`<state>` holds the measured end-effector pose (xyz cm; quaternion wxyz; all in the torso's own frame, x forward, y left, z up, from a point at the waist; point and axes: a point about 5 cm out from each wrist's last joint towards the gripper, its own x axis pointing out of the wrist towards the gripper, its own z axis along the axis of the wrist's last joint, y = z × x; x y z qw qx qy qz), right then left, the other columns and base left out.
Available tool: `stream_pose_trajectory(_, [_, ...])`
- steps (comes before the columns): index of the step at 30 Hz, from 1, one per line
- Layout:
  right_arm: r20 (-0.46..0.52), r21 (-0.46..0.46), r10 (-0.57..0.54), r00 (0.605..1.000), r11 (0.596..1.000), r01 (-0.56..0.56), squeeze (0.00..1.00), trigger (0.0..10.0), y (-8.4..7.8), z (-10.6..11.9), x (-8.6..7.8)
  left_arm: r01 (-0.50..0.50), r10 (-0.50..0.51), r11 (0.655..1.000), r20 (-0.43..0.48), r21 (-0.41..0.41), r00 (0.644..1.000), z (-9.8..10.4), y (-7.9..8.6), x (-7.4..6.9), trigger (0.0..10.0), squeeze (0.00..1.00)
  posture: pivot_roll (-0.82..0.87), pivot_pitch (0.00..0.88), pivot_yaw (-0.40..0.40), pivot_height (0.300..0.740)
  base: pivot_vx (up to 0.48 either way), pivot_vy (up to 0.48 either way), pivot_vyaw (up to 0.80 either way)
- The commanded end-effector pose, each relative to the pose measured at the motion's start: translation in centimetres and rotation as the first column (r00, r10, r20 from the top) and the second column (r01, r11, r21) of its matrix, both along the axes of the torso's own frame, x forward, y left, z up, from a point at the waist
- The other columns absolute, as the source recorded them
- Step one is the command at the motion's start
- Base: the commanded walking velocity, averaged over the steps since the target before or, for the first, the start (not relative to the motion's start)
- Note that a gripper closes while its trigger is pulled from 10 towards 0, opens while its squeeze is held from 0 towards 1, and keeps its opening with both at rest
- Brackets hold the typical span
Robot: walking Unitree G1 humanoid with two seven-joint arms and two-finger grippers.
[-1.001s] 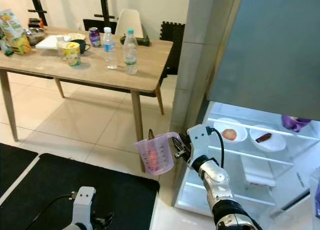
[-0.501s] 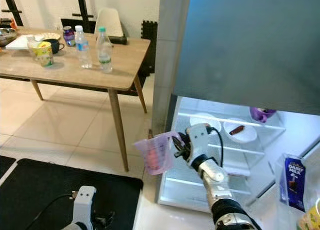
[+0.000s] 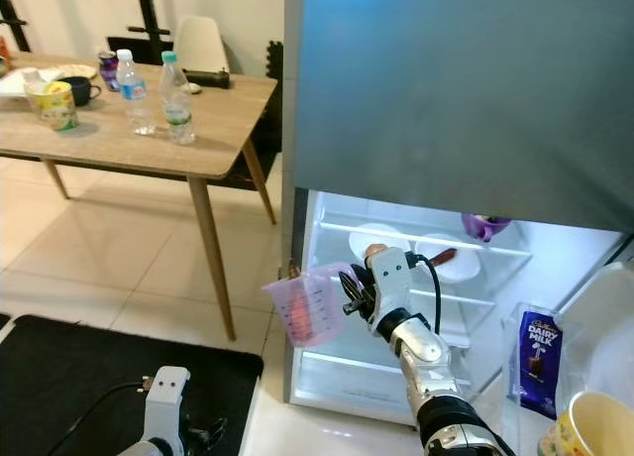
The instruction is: Restocking fridge
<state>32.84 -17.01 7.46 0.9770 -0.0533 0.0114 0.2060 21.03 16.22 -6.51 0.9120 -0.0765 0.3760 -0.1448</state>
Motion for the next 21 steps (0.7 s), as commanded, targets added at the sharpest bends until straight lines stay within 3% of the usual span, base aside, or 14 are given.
stream_pose_trajectory(1, [0.021, 0.013, -0.015, 1.000, 1.000, 0.015, 0.00, 10.0, -0.34, 0.34, 0.08, 0.001, -0.001, 1.000, -0.009, -0.003, 1.000, -0.15, -0.18, -0.22, 10.0, 0.00, -0.04, 0.000, -0.035, 0.740, 0.000, -0.289, 0.00])
stream_pose_trajectory(16, [0.029, -0.010, -0.058, 0.998, 0.998, 0.058, 0.00, 10.0, -0.78, 0.37, 0.18, 0.012, -0.012, 1.000, -0.008, 0.005, 1.000, -0.15, -0.17, -0.22, 10.0, 0.00, -0.04, 0.000, -0.034, 0.740, 0.000, -0.277, 0.00])
stream_pose_trajectory(21, [0.024, -0.025, -0.057, 0.998, 0.998, 0.057, 0.00, 10.0, -0.75, 0.28, 0.18, 0.001, -0.001, 1.000, -0.009, 0.004, 1.000, -0.12, -0.16, -0.13, 10.0, 0.00, -0.04, 0.000, -0.034, 0.740, 0.000, 0.000, 0.00])
